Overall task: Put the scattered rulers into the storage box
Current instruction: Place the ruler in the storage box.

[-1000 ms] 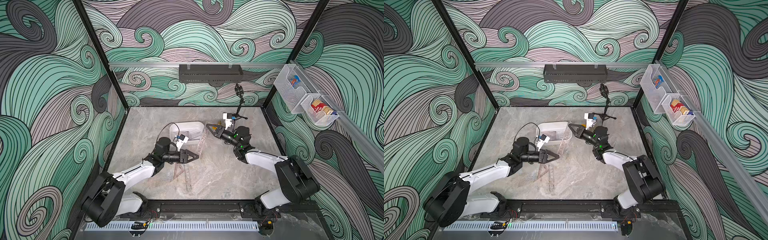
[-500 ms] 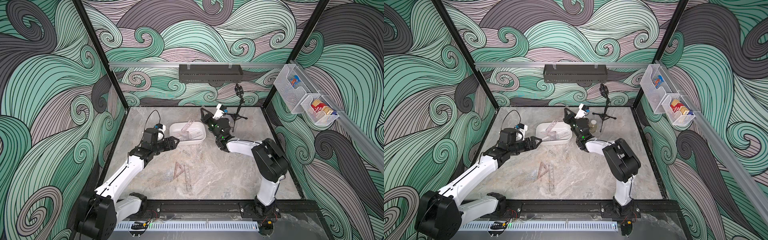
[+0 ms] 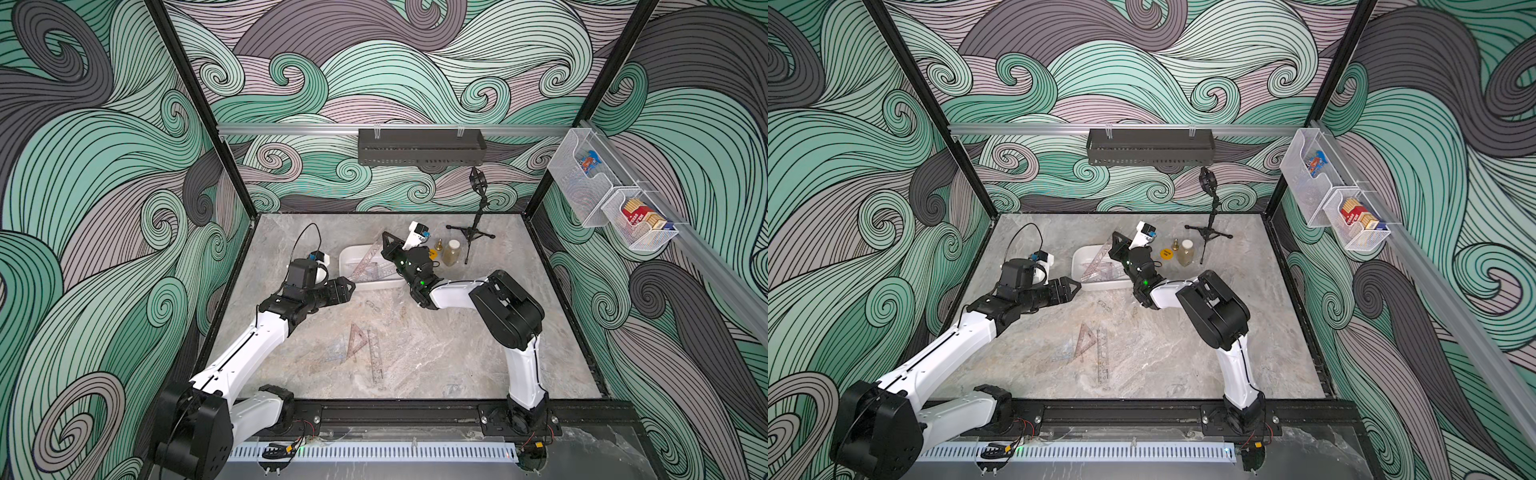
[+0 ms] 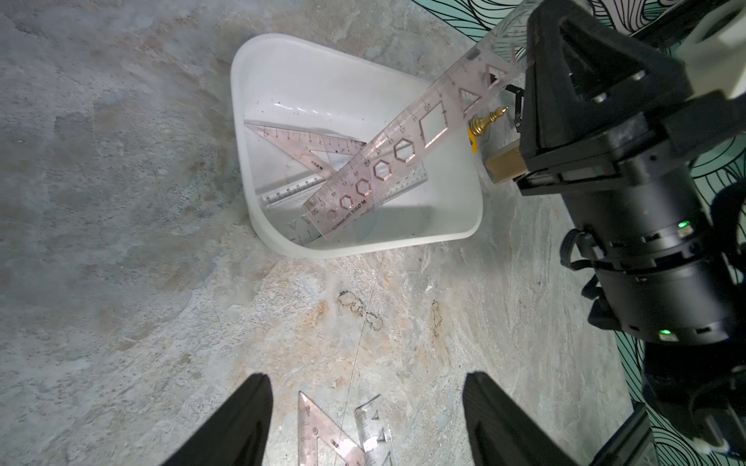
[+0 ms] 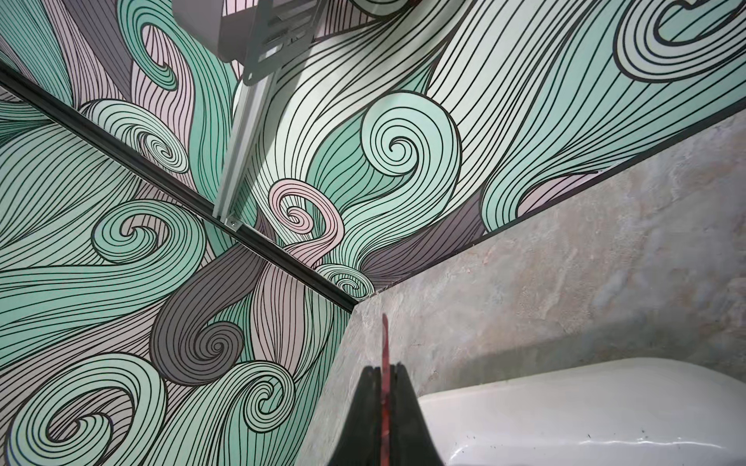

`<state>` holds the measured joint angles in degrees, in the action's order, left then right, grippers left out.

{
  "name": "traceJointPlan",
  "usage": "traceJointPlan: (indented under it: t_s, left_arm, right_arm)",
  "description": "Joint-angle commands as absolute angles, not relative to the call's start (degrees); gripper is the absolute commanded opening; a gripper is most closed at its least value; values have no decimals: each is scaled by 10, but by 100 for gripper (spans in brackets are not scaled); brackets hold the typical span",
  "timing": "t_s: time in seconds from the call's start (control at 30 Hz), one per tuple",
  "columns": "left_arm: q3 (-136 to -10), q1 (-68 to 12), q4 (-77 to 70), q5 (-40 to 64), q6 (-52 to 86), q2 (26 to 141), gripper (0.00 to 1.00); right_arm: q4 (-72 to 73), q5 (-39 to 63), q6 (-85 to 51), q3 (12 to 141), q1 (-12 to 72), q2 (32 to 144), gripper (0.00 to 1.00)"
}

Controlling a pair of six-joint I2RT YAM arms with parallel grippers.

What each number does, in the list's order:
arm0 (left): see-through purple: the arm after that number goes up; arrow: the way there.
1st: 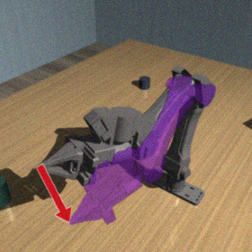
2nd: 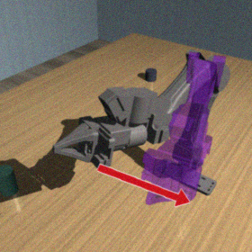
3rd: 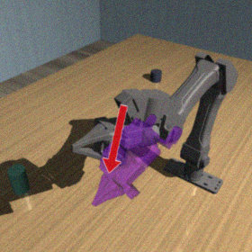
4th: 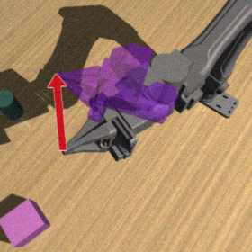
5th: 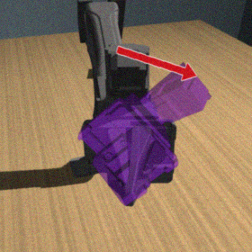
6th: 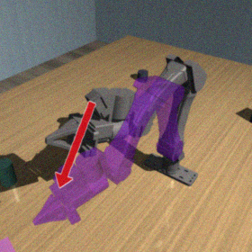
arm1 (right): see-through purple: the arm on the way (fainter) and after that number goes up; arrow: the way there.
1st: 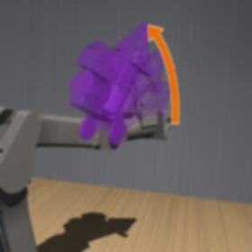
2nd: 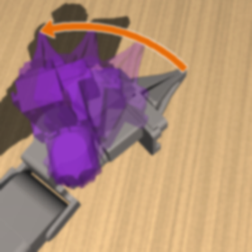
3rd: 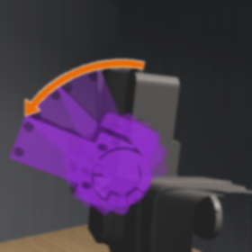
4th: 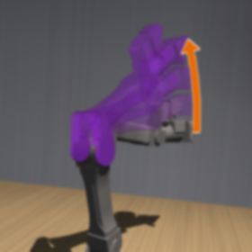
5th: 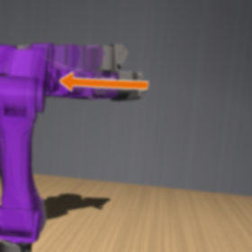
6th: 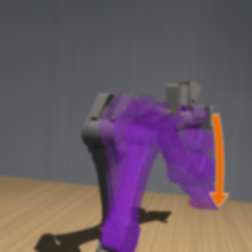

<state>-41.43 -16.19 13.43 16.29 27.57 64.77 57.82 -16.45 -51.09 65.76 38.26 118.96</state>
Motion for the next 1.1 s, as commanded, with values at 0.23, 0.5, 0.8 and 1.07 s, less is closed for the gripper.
traceJointPlan:
  t_s: [0.23,0.5,0.8,1.07]
  left_arm:
    - [-413,-163,137,163,267,649,77]
    - [-415,-163,133,169,266,659,77]
    - [-418,-163,135,168,267,663,77]
    - [-423,-162,134,170,269,669,77]
  right_arm:
    - [573,-152,-508,655,394,1201,14]
    - [564,-140,-512,637,400,1196,16]
    - [549,-126,-489,618,382,1175,28]
    - [486,-89,-447,630,341,1131,57]
